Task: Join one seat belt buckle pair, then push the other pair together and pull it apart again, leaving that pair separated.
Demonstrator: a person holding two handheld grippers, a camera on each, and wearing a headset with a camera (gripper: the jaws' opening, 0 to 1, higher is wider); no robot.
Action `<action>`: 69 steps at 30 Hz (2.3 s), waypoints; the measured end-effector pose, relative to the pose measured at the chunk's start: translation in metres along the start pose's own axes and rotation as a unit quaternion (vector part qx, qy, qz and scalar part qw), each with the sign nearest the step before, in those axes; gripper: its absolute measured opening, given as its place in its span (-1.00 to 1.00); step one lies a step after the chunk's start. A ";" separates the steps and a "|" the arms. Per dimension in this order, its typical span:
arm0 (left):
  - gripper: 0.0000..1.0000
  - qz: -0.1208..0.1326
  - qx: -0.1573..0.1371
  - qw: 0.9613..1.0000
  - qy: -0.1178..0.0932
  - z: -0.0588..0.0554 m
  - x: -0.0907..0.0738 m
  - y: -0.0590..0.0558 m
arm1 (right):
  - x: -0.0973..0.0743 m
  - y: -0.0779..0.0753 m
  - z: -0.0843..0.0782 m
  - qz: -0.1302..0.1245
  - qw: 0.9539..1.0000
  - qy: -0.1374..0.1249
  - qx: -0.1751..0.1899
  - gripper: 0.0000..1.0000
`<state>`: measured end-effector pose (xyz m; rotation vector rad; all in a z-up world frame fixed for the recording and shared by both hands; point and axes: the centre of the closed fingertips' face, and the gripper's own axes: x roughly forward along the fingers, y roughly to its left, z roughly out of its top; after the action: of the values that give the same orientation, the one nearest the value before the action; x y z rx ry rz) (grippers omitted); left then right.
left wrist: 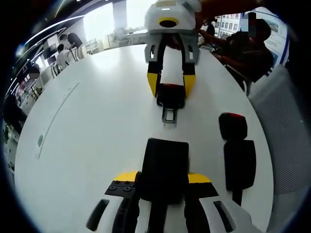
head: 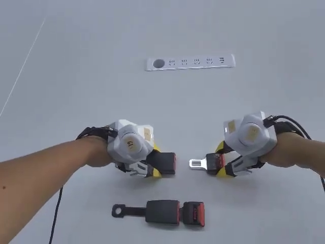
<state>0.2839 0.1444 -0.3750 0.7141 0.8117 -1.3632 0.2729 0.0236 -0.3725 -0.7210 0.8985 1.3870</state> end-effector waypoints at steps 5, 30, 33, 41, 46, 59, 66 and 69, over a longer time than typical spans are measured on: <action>-0.28 0.000 -0.001 1.000 0.000 0.000 0.000 0.000 | 0.007 0.000 0.010 -0.001 1.000 -0.008 0.000 -0.30; -0.29 0.000 0.002 1.000 0.001 -0.001 0.000 -0.001 | 0.024 0.004 0.040 -0.004 0.999 -0.031 0.007 -0.31; -0.29 -0.002 0.008 1.000 0.002 -0.001 -0.001 -0.001 | 0.025 0.004 0.042 -0.005 0.999 -0.038 0.009 -0.31; -0.31 -0.014 0.029 0.999 0.011 -0.001 0.000 -0.002 | 0.026 0.003 0.045 -0.005 0.999 -0.046 0.005 -0.33; -0.31 -0.022 0.043 0.999 0.018 -0.002 0.001 -0.002 | 0.029 0.002 0.051 -0.005 0.999 -0.051 0.005 -0.33; -0.30 -0.030 0.058 0.998 0.023 -0.003 0.001 -0.003 | 0.039 0.002 0.066 -0.015 0.997 -0.069 0.017 -0.34; -0.28 -0.034 0.063 0.997 0.031 -0.004 0.001 -0.004 | 0.044 0.004 0.073 -0.020 0.998 -0.065 0.015 -0.34; -0.28 -0.035 0.063 0.997 0.031 -0.005 0.001 -0.003 | 0.044 0.004 0.074 -0.019 0.998 -0.065 0.013 -0.33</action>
<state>0.2801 0.1471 -0.3786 0.8367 0.8115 -1.4702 0.2750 0.1097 -0.3737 -0.6175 0.7957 1.3696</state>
